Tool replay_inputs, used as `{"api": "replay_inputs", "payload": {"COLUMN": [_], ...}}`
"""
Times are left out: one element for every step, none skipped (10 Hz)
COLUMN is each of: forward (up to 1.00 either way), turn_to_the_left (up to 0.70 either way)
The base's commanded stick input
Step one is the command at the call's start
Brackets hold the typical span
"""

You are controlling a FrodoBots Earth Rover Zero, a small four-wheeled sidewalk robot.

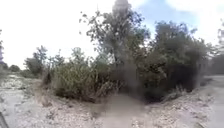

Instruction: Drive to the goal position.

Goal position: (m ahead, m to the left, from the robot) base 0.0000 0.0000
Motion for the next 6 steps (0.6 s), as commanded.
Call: {"api": "replay_inputs", "payload": {"forward": [0.0, 0.0, 0.0, 0.0, 0.0, 0.0], "turn_to_the_left": [-0.45, -0.45, -0.45, -0.45, -0.45, -0.45]}}
